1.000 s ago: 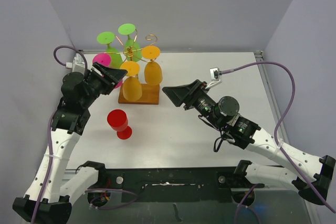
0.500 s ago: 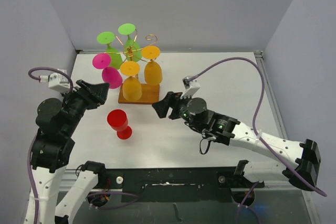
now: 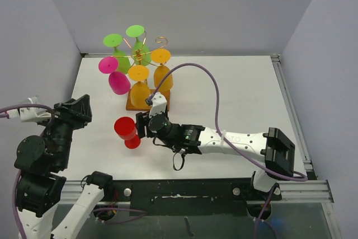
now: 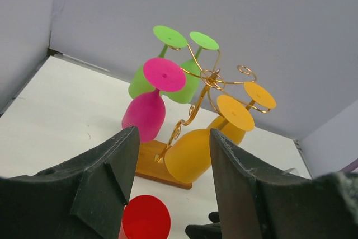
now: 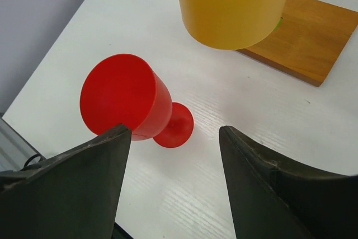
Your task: Place the wine glass upside down on the wine glass rack
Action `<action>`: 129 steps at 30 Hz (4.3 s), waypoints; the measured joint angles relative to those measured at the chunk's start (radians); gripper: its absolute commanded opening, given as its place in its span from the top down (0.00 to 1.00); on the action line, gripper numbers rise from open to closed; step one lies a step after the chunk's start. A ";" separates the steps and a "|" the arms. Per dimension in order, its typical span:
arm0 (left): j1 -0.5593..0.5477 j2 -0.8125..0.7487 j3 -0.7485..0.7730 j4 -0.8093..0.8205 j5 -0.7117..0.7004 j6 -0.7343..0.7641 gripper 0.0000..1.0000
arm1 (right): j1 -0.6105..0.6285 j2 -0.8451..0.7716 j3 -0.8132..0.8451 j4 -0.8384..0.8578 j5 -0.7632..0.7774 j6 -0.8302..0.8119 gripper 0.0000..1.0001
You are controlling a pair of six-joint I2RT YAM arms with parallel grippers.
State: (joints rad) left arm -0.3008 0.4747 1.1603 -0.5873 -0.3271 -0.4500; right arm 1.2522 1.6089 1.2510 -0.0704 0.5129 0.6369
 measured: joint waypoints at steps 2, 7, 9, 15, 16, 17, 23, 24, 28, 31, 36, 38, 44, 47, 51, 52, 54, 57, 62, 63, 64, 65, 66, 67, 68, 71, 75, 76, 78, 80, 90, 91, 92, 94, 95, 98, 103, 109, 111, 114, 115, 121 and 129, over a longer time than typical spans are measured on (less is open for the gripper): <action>-0.006 -0.019 0.000 0.001 -0.030 0.004 0.50 | 0.008 0.043 0.027 0.000 0.018 -0.015 0.38; -0.018 -0.032 0.000 0.007 -0.076 0.014 0.50 | 0.019 0.138 0.103 0.003 0.067 -0.037 0.45; -0.021 -0.032 -0.003 0.007 -0.083 0.015 0.50 | 0.019 0.176 0.136 -0.004 0.079 -0.039 0.47; -0.024 -0.025 -0.013 0.008 -0.089 0.014 0.50 | 0.019 0.260 0.208 -0.059 0.090 -0.039 0.54; -0.025 -0.024 -0.014 0.008 -0.089 0.014 0.50 | 0.019 0.265 0.215 -0.070 0.093 -0.039 0.56; -0.025 -0.024 -0.017 0.009 -0.089 0.014 0.50 | 0.020 0.271 0.227 -0.077 0.096 -0.038 0.58; -0.025 -0.013 -0.031 0.015 -0.089 0.008 0.50 | 0.027 0.275 0.258 -0.127 0.116 -0.036 0.72; -0.025 -0.011 -0.032 0.016 -0.089 0.008 0.50 | 0.027 0.275 0.258 -0.132 0.118 -0.035 0.74; -0.025 -0.007 -0.040 0.016 -0.088 0.001 0.50 | 0.027 0.275 0.258 -0.144 0.120 -0.031 0.77; -0.025 -0.006 -0.044 0.018 -0.088 -0.006 0.50 | 0.027 0.275 0.258 -0.150 0.119 -0.031 0.81; -0.025 -0.004 -0.045 0.023 -0.086 -0.014 0.50 | 0.027 0.275 0.258 -0.179 0.120 -0.027 0.94; -0.025 -0.004 -0.046 0.023 -0.083 -0.016 0.50 | 0.027 0.275 0.258 -0.185 0.120 -0.026 1.00; -0.025 0.005 -0.053 0.027 -0.063 -0.022 0.49 | 0.027 0.266 0.249 -0.181 0.120 -0.028 1.00; -0.025 0.011 -0.067 0.038 -0.023 -0.032 0.49 | 0.027 0.202 0.169 -0.147 0.120 -0.047 1.00; -0.025 0.032 -0.087 0.075 0.099 -0.047 0.48 | 0.019 0.052 0.013 -0.062 0.119 -0.101 1.00; -0.025 0.038 -0.092 0.084 0.126 -0.055 0.48 | 0.017 0.010 -0.027 -0.035 0.118 -0.111 1.00; -0.025 0.053 -0.107 0.109 0.186 -0.082 0.48 | 0.006 -0.080 -0.103 0.019 0.115 -0.135 1.00; -0.025 0.072 -0.141 0.144 0.264 -0.156 0.48 | -0.015 -0.199 -0.196 0.116 0.111 -0.170 1.00; -0.026 0.068 -0.250 0.179 0.340 -0.373 0.48 | -0.029 -0.304 -0.304 0.254 0.101 -0.211 1.00; -0.026 0.061 -0.280 0.182 0.344 -0.418 0.48 | -0.029 -0.316 -0.320 0.279 0.093 -0.217 1.00; -0.026 0.052 -0.311 0.179 0.344 -0.461 0.48 | -0.029 -0.322 -0.330 0.301 0.085 -0.224 1.00; -0.026 0.042 -0.344 0.176 0.344 -0.504 0.48 | -0.029 -0.325 -0.334 0.318 0.077 -0.231 1.00; -0.026 0.031 -0.374 0.170 0.343 -0.548 0.48 | -0.029 -0.324 -0.335 0.338 0.066 -0.238 1.00; -0.026 0.021 -0.400 0.161 0.342 -0.592 0.48 | -0.029 -0.324 -0.335 0.360 0.055 -0.246 1.00; -0.026 0.010 -0.423 0.154 0.338 -0.633 0.48 | -0.029 -0.324 -0.334 0.387 0.043 -0.255 1.00; -0.026 -0.024 -0.468 0.126 0.323 -0.752 0.47 | -0.029 -0.322 -0.331 0.442 0.018 -0.272 1.00; -0.026 -0.072 -0.504 0.119 0.305 -0.910 0.44 | -0.028 -0.299 -0.315 0.515 -0.014 -0.292 1.00; -0.026 -0.080 -0.511 0.120 0.305 -0.944 0.43 | -0.028 -0.291 -0.314 0.538 -0.025 -0.294 1.00; -0.026 -0.093 -0.523 0.119 0.303 -0.998 0.43 | -0.028 -0.280 -0.314 0.571 -0.042 -0.294 1.00; -0.026 -0.102 -0.533 0.117 0.300 -1.051 0.43 | -0.028 -0.271 -0.314 0.606 -0.060 -0.294 1.00; -0.026 -0.154 -0.535 0.112 0.225 -1.230 0.42 | -0.027 -0.239 -0.315 0.759 -0.134 -0.278 1.00; -0.026 -0.154 -0.535 0.111 0.215 -1.241 0.42 | -0.027 -0.236 -0.317 0.771 -0.142 -0.274 1.00; -0.026 -0.154 -0.535 0.111 0.206 -1.249 0.42 | -0.027 -0.234 -0.319 0.778 -0.149 -0.270 1.00; -0.026 -0.154 -0.535 0.111 0.189 -1.266 0.46 | -0.027 -0.233 -0.325 0.794 -0.163 -0.263 1.00; -0.026 -0.155 -0.535 0.112 0.182 -1.270 0.48 | -0.027 -0.232 -0.327 0.801 -0.168 -0.262 1.00; -0.026 -0.155 -0.534 0.110 0.151 -1.275 0.54 | -0.028 -0.225 -0.335 0.826 -0.185 -0.256 1.00; -0.027 -0.152 -0.523 0.095 0.109 -1.272 0.63 | -0.028 -0.224 -0.354 0.848 -0.202 -0.239 1.00; -0.027 -0.144 -0.506 0.088 0.069 -1.265 0.76 | -0.028 -0.224 -0.381 0.877 -0.219 -0.218 0.99; -0.027 -0.142 -0.499 0.088 0.055 -1.262 0.80 | -0.028 -0.224 -0.383 0.880 -0.224 -0.209 0.98; -0.027 -0.142 -0.497 0.090 0.036 -1.264 0.86 | -0.028 -0.224 -0.383 0.879 -0.244 -0.206 0.96; -0.027 -0.142 -0.497 0.092 0.033 -1.267 0.88 | -0.028 -0.224 -0.383 0.876 -0.246 -0.206 0.95; -0.027 -0.140 -0.497 0.139 0.000 -1.278 1.00 | -0.029 -0.224 -0.384 0.835 -0.285 -0.202 0.91; -0.027 -0.142 -0.497 0.149 -0.033 -1.254 1.00 | -0.027 -0.224 -0.389 0.813 -0.325 -0.160 0.60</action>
State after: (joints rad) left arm -0.3283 0.3332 0.6628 -0.4381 -0.3603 -1.7042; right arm 1.2251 1.3846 0.8616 0.7429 0.1875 0.4770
